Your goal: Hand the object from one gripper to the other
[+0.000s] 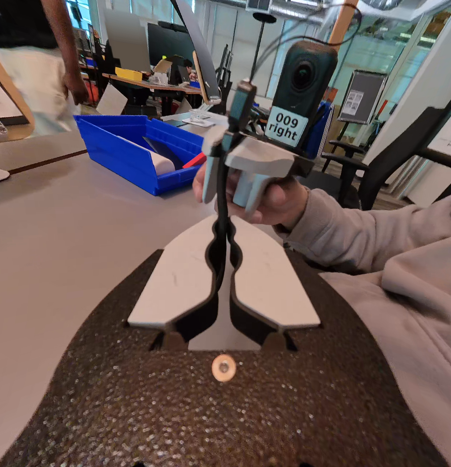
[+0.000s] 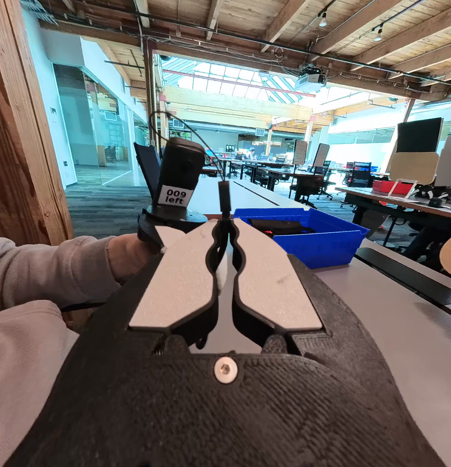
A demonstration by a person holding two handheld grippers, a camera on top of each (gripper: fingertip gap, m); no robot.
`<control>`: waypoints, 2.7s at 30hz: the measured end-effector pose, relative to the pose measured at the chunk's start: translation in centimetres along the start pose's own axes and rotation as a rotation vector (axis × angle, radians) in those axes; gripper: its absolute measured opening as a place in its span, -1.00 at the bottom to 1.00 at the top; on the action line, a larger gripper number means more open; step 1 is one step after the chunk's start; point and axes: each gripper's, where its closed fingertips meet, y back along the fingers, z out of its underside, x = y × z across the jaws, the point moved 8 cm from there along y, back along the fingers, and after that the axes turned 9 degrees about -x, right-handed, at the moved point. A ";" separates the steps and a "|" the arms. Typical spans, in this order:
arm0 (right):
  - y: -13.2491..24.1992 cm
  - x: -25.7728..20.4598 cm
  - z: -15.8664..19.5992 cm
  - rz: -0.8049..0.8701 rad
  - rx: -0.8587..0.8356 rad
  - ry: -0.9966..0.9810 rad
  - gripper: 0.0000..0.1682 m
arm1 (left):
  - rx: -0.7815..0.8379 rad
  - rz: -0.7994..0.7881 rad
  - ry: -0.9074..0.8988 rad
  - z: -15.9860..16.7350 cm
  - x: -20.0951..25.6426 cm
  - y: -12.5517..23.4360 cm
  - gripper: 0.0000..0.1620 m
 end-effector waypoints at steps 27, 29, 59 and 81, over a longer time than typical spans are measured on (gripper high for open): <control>-1.6 -1.1 4.5 0.455 -0.480 1.297 -0.58 | -0.128 0.197 0.390 0.4 -1.0 1.9 -0.98; -1.7 -1.2 4.6 0.456 -0.467 1.298 -0.87 | -0.138 0.193 0.387 0.5 -1.0 1.7 -0.98; 25.4 18.2 7.8 1.262 -0.407 -0.481 -0.71 | -0.086 -0.207 0.091 0.2 -2.1 1.8 -0.25; 10.6 13.0 3.9 0.815 -0.063 -0.190 0.02 | -0.196 -1.117 0.109 2.4 -10.5 21.7 -0.29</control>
